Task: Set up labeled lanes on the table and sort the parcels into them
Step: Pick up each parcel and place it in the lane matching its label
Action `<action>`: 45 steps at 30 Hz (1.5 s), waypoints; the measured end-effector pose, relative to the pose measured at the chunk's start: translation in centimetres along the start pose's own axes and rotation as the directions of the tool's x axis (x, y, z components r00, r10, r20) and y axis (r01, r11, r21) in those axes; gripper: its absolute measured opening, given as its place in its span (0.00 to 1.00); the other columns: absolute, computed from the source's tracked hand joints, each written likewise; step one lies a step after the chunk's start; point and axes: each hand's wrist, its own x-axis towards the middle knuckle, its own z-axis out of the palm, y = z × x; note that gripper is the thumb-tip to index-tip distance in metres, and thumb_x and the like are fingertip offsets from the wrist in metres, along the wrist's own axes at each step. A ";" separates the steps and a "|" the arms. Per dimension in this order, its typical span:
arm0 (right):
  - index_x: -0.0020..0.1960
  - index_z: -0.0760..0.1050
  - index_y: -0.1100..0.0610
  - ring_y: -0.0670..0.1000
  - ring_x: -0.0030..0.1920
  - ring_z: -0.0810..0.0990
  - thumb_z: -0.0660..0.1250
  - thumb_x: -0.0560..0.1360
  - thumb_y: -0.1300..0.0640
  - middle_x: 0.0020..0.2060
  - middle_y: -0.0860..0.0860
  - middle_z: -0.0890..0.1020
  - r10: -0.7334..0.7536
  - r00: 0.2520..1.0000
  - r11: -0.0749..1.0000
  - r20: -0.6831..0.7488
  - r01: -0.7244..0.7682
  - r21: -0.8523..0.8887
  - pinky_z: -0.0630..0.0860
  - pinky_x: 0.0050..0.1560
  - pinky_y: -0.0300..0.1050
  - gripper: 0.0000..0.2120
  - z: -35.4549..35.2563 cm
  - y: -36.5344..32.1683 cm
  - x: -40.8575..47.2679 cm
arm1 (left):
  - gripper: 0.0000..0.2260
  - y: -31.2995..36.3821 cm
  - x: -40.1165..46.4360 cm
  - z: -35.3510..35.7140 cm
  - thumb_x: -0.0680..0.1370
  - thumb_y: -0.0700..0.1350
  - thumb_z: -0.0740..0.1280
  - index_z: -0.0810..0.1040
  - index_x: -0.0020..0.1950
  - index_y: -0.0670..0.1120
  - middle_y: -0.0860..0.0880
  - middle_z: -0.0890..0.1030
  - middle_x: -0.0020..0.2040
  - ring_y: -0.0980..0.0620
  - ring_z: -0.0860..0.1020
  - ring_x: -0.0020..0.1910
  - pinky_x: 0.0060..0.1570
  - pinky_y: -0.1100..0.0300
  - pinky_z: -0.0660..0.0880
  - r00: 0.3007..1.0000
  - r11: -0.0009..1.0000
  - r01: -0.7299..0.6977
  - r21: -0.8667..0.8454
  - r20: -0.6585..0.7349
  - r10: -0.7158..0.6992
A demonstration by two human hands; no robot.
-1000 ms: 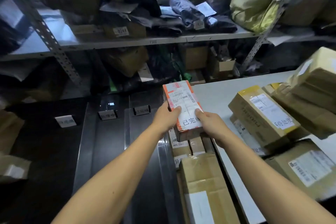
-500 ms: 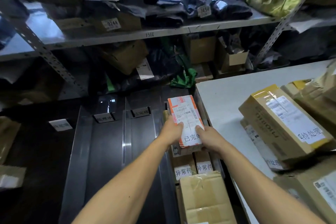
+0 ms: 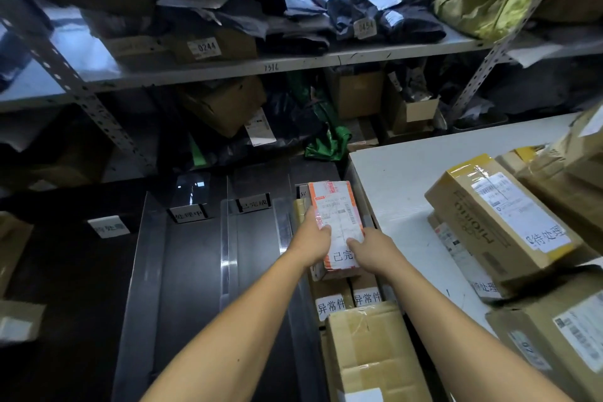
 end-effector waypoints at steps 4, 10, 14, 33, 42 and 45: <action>0.67 0.73 0.56 0.53 0.54 0.77 0.62 0.80 0.53 0.62 0.54 0.79 -0.034 0.998 0.999 -0.061 0.032 -0.044 0.70 0.45 0.41 0.16 -0.5 -1.2 -2.3 | 0.23 1.3 -1.6 -0.6 0.81 0.36 0.57 0.64 0.76 0.48 0.49 0.74 0.72 0.48 0.73 0.70 0.69 0.48 0.71 0.997 0.997 -0.078 0.028 0.018 0.077; 0.72 0.70 0.56 0.53 0.65 0.76 0.61 0.80 0.51 0.67 0.53 0.76 -0.159 0.962 0.986 -0.221 0.165 0.011 0.71 0.63 0.45 0.22 0.2 -6.5 -8.8 | 0.17 2.6 -7.1 -4.2 0.81 0.41 0.59 0.69 0.70 0.49 0.56 0.76 0.64 0.56 0.75 0.59 0.59 0.61 0.70 0.985 0.987 -0.162 0.006 -0.058 0.163; 0.71 0.70 0.53 0.51 0.63 0.77 0.62 0.80 0.53 0.66 0.51 0.78 -0.278 0.910 0.954 -0.306 0.299 0.021 0.69 0.60 0.40 0.20 2.4 -12.0 -13.8 | 0.20 2.1 -12.3 -9.4 0.83 0.44 0.59 0.65 0.75 0.49 0.51 0.74 0.64 0.55 0.72 0.57 0.56 0.62 0.66 0.963 0.974 -0.226 0.025 -0.146 0.227; 0.69 0.72 0.50 0.42 0.56 0.78 0.65 0.79 0.50 0.60 0.47 0.81 -0.673 0.739 0.734 -0.030 0.672 0.103 0.72 0.55 0.36 0.19 30.5 -35.4 -26.4 | 0.16 -18.1 -33.5 -40.2 0.81 0.46 0.64 0.70 0.70 0.51 0.52 0.75 0.61 0.58 0.74 0.53 0.45 0.70 0.66 0.735 0.992 -0.082 0.091 -0.666 0.122; 0.76 0.62 0.51 0.53 0.70 0.69 0.71 0.75 0.48 0.72 0.53 0.68 -0.717 0.680 0.644 0.151 0.730 -0.229 0.68 0.67 0.48 0.33 38.9 -41.7 -20.0 | 0.15 -26.6 -31.9 -44.9 0.81 0.44 0.62 0.71 0.68 0.52 0.50 0.74 0.67 0.51 0.73 0.65 0.61 0.58 0.70 0.671 0.997 0.068 -0.028 -0.738 -0.067; 0.77 0.58 0.51 0.57 0.75 0.60 0.73 0.73 0.47 0.77 0.54 0.59 -0.722 0.665 0.599 0.192 0.739 -0.308 0.65 0.70 0.51 0.38 41.2 -43.3 -17.5 | 0.16 -28.4 -30.8 -45.4 0.81 0.43 0.62 0.70 0.69 0.50 0.50 0.74 0.67 0.52 0.73 0.64 0.64 0.56 0.70 0.658 0.996 0.057 -0.068 -0.748 -0.089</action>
